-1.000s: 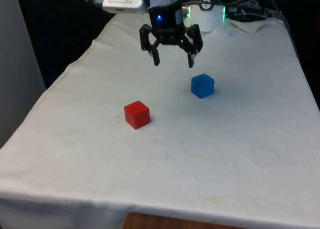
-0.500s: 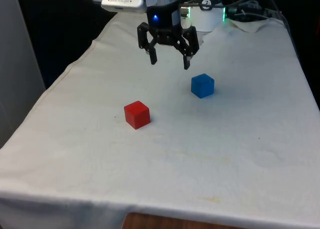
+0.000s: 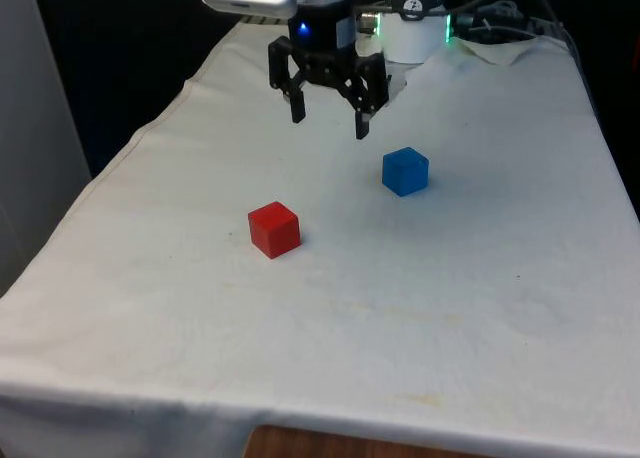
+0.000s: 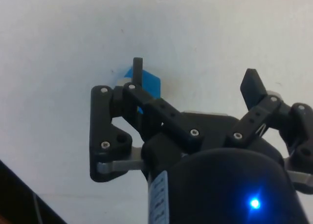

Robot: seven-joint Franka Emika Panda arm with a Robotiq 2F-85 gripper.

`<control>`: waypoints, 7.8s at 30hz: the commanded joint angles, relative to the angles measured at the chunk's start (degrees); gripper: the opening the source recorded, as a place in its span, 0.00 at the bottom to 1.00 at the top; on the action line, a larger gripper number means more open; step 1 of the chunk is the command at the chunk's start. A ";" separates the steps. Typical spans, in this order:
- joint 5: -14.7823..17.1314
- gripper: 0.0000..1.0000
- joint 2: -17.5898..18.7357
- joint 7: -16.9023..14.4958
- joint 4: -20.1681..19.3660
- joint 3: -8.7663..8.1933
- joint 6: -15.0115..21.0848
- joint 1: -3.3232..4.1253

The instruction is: Stack the two cubes.

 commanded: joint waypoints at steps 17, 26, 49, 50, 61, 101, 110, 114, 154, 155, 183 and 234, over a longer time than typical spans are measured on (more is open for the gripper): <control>-1.20 1.00 1.38 5.67 -1.78 0.34 6.76 -0.06; 1.26 1.00 5.04 6.25 -0.74 0.11 10.08 -0.23; 0.92 1.00 10.77 8.42 3.38 -2.58 11.92 -0.57; 0.97 1.00 11.06 8.48 3.67 -2.75 11.92 -0.57; 1.26 1.00 14.32 9.05 6.07 -4.01 12.55 -1.09; 2.92 1.00 20.74 15.76 10.54 -5.21 13.52 -1.43; 4.35 1.00 20.74 15.13 10.71 -4.76 13.69 -1.60; 5.04 1.00 20.68 14.32 10.77 -4.64 13.81 -1.66; 4.24 0.02 17.13 12.89 11.40 -5.84 9.22 -0.69; 4.01 0.02 16.73 12.83 11.46 -5.84 8.77 -0.63; 0.80 0.02 8.08 12.32 9.80 -5.44 -0.17 1.60; -2.98 0.02 -6.25 19.08 -8.37 4.18 1.83 3.38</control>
